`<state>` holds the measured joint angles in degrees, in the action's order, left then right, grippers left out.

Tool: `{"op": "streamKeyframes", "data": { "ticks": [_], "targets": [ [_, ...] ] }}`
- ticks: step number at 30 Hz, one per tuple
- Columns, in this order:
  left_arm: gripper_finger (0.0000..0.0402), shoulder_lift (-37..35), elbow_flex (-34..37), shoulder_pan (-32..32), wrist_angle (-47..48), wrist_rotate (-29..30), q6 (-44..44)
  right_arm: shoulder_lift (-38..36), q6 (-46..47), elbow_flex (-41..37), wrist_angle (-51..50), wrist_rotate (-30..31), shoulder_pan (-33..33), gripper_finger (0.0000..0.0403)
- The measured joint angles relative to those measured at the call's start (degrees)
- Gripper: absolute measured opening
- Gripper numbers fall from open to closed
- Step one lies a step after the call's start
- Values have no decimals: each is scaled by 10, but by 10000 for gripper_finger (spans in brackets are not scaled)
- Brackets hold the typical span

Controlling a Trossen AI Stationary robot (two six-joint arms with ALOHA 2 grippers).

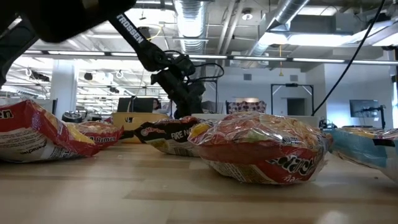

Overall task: Sort Maruchan noodles
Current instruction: Put the black noodle pack into the gray bin

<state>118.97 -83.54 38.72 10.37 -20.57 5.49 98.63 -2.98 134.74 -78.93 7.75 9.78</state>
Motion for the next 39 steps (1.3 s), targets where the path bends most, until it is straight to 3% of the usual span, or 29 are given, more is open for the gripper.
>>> {"op": "streamKeyframes", "data": {
  "ticks": [8, 14, 22, 36, 39],
  "targets": [
    [102, -4, -104, 0, 186, -8, 50, 0, 0, 0, -8, -2, 0, 96],
    [102, -6, -158, 0, 322, -73, 93, 0, -3, 0, -49, -2, -4, 96],
    [102, -37, -157, -4, 409, -124, 107, 0, -3, 0, -103, -3, -33, 96],
    [102, -126, -155, -83, 495, -104, 120, 0, 52, -61, -112, -4, -90, 96],
    [102, -152, -129, -103, 489, -104, 112, 0, 63, -83, -111, -5, -104, 96]
  ]
}}
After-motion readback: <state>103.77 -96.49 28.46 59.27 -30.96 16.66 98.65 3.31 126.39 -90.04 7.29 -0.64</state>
